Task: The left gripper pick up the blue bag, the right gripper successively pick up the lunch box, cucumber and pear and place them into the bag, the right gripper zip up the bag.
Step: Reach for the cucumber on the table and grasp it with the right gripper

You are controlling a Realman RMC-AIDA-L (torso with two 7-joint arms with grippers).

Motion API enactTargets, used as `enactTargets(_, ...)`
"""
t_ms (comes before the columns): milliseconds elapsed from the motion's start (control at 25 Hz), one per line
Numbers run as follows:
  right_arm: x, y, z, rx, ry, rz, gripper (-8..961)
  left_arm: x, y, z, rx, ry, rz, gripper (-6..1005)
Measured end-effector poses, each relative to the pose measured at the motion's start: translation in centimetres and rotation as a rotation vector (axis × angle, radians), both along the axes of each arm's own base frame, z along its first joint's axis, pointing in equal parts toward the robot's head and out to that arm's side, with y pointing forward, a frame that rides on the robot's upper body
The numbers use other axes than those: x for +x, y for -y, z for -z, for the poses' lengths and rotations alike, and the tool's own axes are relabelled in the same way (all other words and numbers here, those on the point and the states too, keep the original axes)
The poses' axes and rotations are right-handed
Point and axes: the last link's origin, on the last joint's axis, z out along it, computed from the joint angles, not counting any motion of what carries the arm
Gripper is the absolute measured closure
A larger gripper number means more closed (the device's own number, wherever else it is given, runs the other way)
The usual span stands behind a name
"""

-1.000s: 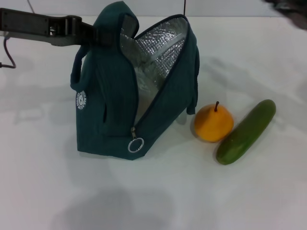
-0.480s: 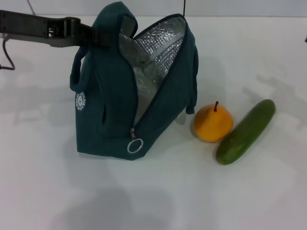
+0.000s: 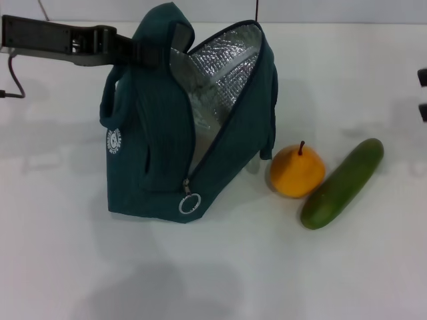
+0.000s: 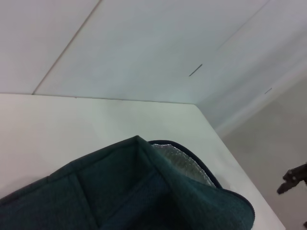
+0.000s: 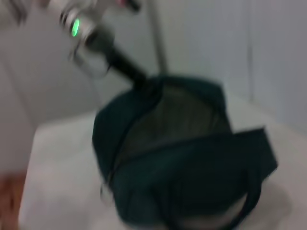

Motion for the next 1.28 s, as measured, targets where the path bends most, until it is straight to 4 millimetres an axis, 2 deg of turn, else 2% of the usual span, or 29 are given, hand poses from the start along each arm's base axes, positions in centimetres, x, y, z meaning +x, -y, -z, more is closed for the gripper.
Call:
enactTargets(160, -1.7, -1.0, 0.6, -0.041, 0.231, -0.064, 235, 0.1, 0.1, 0.0, 0.005, 0.013, 0.004, 955)
enactTargets(520, -4.8, -2.7, 4.6, -0.058, 0.671, -0.315, 199, 0.1, 0.3, 0.8, -0.003, 0.03, 0.001, 955)
enactTargets(640, -5.7, -2.9, 6.0, -0.081, 0.723, -0.42, 108, 0.3, 0.2, 1.1, -0.003, 0.032, 0.009, 956)
enactTargets(920, -6.4, -2.9, 9.0, -0.115, 0.754, -0.623, 111, 0.7, -0.3, 1.2, 0.015, 0.033, 0.013, 957)
enactTargets(1280, -4.0, -2.3, 12.8, -0.159, 0.769, -0.778, 112, 0.6, -0.6, 1.4, 0.032, 0.035, -0.008, 957)
